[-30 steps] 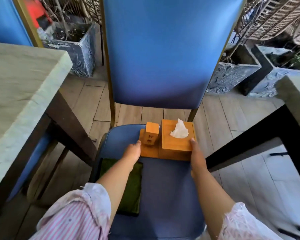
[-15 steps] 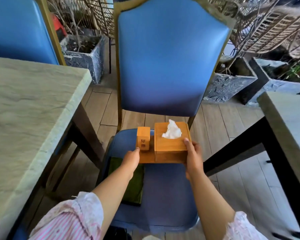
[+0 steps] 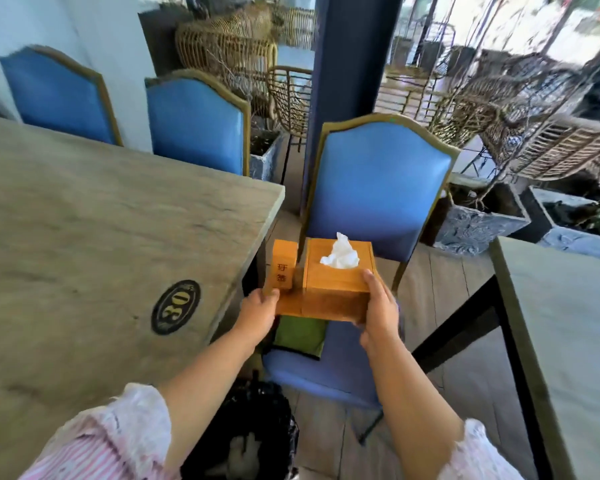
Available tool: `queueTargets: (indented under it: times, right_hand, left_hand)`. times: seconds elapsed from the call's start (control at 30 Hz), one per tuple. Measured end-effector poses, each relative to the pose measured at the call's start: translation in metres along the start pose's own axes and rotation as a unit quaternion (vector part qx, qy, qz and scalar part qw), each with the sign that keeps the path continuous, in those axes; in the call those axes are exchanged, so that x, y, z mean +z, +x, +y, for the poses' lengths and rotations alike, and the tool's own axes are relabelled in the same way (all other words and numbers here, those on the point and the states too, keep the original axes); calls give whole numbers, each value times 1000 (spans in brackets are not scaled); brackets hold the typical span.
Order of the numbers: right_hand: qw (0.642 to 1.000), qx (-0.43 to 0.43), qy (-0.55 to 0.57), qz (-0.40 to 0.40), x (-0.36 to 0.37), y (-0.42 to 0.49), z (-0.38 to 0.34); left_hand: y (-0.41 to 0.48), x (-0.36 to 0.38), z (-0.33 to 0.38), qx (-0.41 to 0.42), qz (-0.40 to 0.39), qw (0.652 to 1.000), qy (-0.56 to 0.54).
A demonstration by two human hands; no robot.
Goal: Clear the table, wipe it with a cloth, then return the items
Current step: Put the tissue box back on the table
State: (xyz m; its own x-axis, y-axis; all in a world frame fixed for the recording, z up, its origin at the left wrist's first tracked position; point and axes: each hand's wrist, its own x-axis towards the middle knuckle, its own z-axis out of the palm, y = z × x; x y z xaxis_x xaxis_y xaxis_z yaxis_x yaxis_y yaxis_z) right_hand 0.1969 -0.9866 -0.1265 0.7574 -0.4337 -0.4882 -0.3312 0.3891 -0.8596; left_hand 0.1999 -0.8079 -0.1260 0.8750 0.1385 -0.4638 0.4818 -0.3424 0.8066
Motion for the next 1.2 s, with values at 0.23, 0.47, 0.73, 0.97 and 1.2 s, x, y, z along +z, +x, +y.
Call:
queueTargets:
  times: [0.23,0.47,0.73,0.97,1.2]
  right_hand:
    - [998,-10,23,-56,58,-117,13]
    - [996,-20,62,-57,135,-251,77]
    - [991,21,106,-78,222,-372,147]
    - [988,25,111,-102,304,-421,189]
    - [984,38,132,-113,401,-427,225]
  left_hand:
    - [-77,-107,-31,91,83,991,60]
    - [-146,-260,-94,140,117,965,189]
    - [-198,-393,-172,115,122,963,213]
    - [-198,-476,-212,96,120,963,221]
    - [-150,-566,-229,101,86,955,266]
